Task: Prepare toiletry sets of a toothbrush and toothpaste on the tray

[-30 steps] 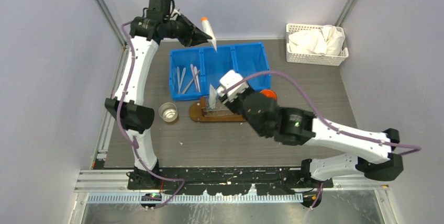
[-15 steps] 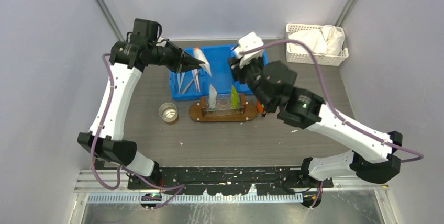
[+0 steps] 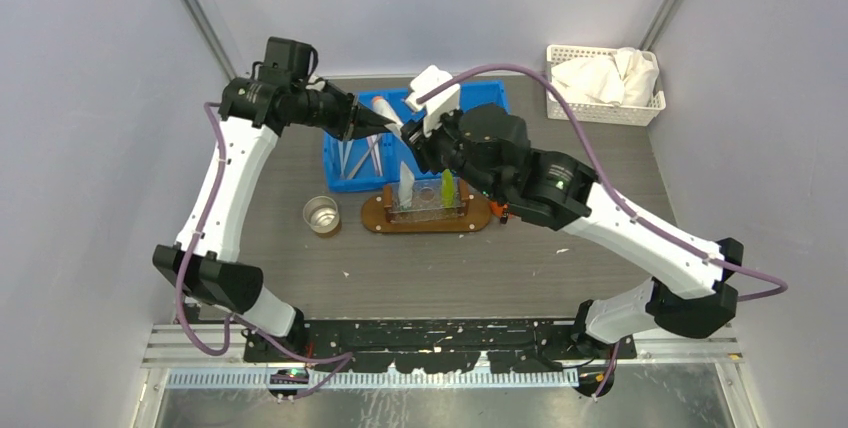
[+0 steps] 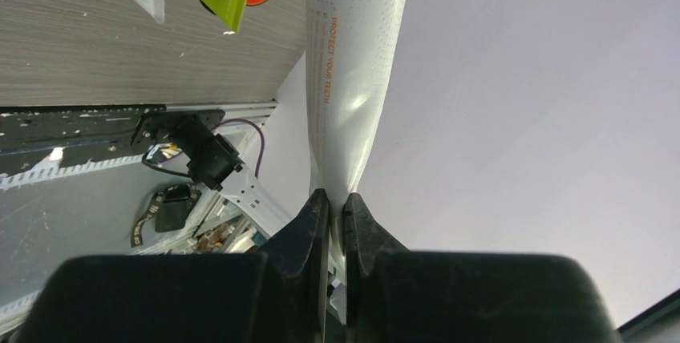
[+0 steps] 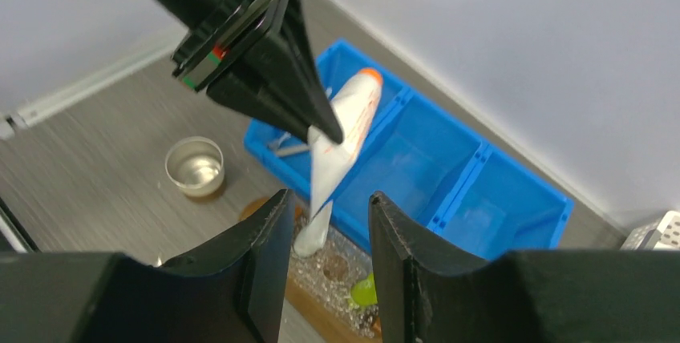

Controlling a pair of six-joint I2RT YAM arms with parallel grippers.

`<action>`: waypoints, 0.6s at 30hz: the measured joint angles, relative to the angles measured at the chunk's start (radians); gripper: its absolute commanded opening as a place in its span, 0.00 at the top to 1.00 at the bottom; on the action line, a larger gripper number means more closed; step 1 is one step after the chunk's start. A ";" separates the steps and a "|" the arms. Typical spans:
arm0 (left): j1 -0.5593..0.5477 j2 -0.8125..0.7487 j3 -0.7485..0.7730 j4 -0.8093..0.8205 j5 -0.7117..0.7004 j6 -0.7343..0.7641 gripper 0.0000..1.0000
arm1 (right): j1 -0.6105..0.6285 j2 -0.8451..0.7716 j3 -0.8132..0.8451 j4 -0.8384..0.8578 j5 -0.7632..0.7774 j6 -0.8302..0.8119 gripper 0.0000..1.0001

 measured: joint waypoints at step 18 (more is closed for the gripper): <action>-0.090 0.050 0.000 0.048 -0.050 -0.008 0.99 | -0.044 0.043 -0.076 -0.022 -0.033 0.024 0.62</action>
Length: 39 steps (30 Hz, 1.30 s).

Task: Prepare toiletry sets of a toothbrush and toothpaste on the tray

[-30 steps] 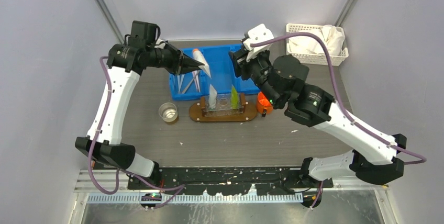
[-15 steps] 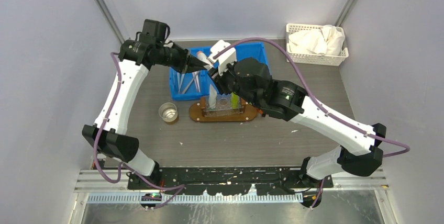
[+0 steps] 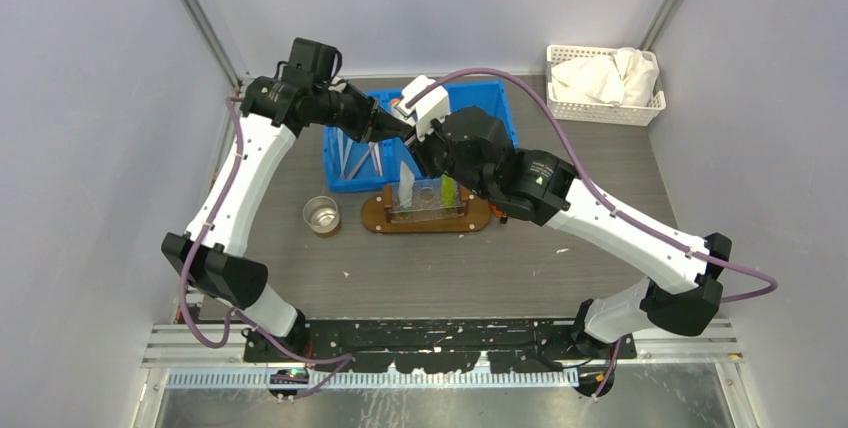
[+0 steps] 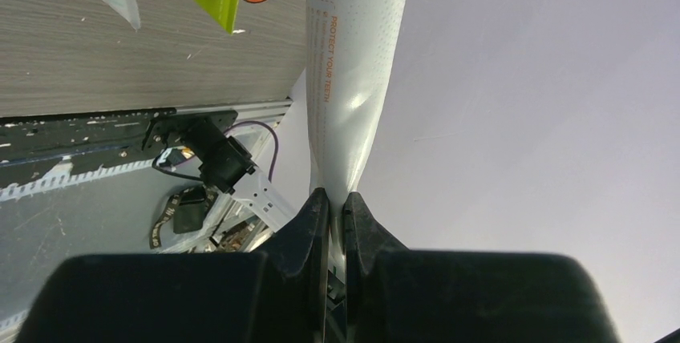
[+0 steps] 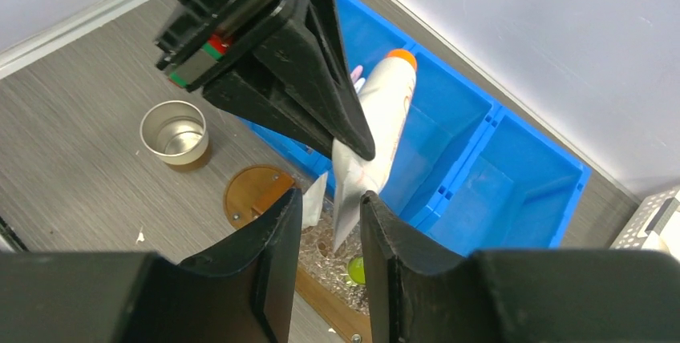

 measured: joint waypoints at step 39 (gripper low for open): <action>-0.040 -0.025 -0.094 0.132 -0.042 -0.012 0.89 | -0.084 0.000 -0.072 -0.003 -0.043 0.042 0.99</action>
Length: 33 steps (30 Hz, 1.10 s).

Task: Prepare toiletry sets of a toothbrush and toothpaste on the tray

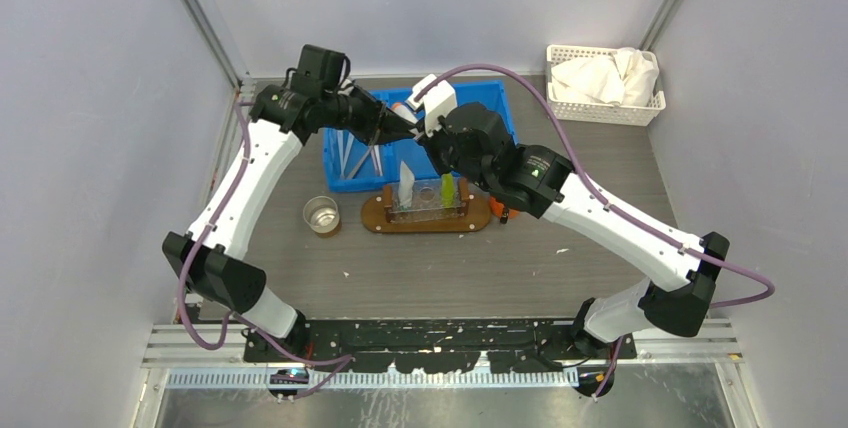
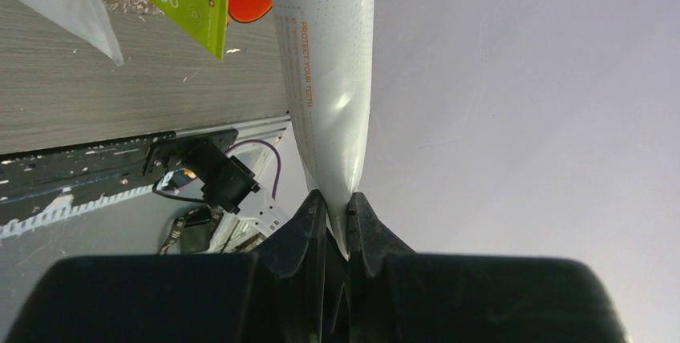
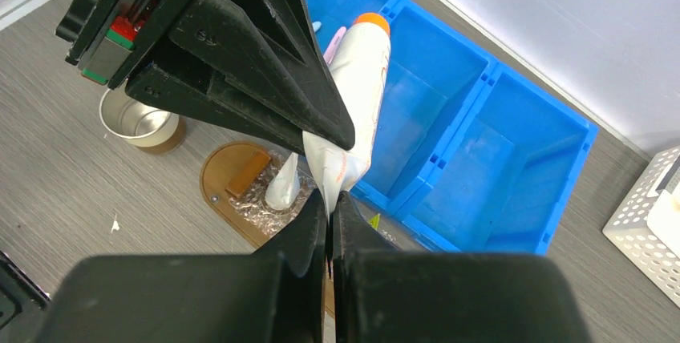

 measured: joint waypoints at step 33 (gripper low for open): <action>0.084 0.088 -0.022 0.348 0.057 0.138 0.47 | 0.003 -0.069 0.196 -0.212 -0.054 0.058 0.99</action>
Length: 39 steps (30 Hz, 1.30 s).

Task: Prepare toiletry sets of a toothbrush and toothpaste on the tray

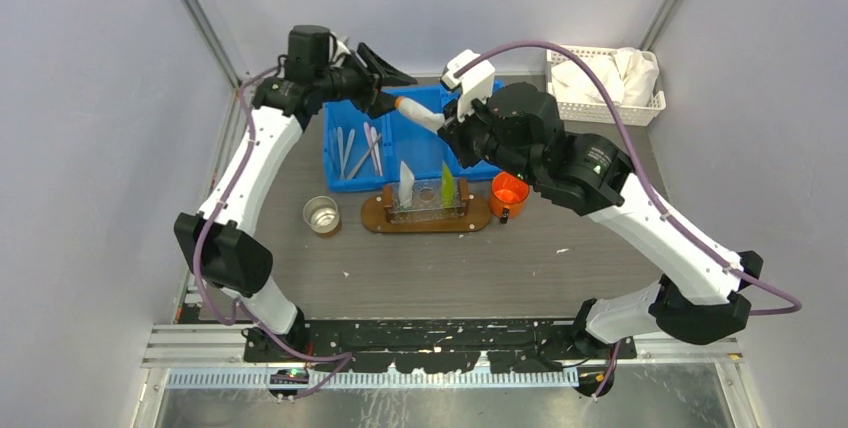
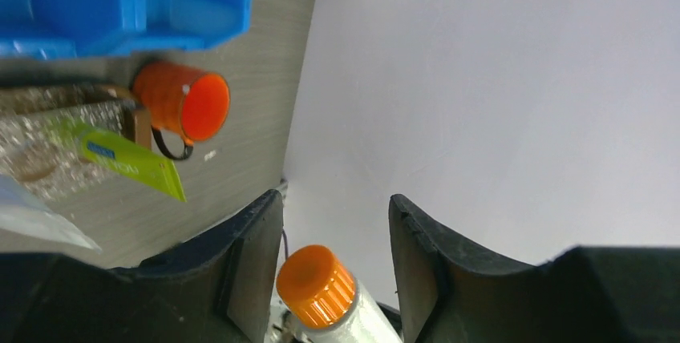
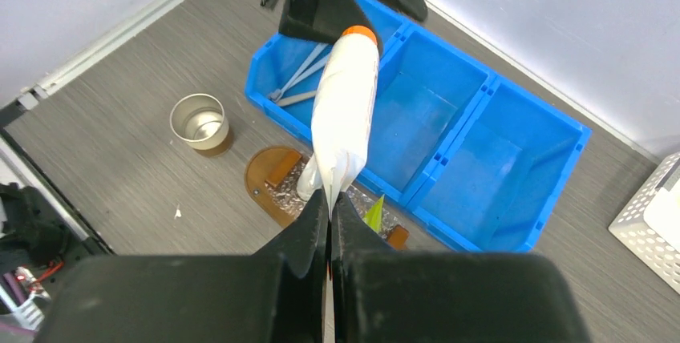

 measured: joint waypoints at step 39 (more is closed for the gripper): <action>0.130 -0.252 -0.214 -0.228 -0.414 0.530 0.53 | -0.007 0.520 0.753 -0.872 -0.042 0.248 0.99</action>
